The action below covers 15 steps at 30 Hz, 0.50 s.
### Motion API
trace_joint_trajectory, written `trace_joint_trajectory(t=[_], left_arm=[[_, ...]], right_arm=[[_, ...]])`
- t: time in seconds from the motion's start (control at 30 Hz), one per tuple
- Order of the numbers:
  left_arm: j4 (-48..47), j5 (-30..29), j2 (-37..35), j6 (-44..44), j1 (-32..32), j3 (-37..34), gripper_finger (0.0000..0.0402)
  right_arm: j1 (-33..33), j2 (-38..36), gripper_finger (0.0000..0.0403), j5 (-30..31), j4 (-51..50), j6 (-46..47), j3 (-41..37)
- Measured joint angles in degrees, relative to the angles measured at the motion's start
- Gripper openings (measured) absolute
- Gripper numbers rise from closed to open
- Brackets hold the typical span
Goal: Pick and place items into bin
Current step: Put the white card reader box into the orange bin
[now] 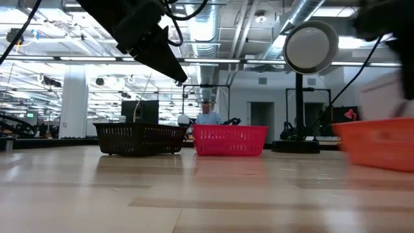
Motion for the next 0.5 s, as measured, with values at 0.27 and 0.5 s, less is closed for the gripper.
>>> trace_joint_trajectory(t=[0.27, 0.5], left_arm=[[-0.01, 0.0, 0.0, 2.09, 0.67, 0.0, 0.0], [-0.05, 0.1, 0.0, 2.11, 0.65, 0.0, 0.0]], right_arm=[[-8.35, -0.57, 0.0054, 2.4, 2.63, -4.26, -0.02], [-12.29, -0.6, 0.0081, 2.07, 6.68, -6.41, -0.02]])
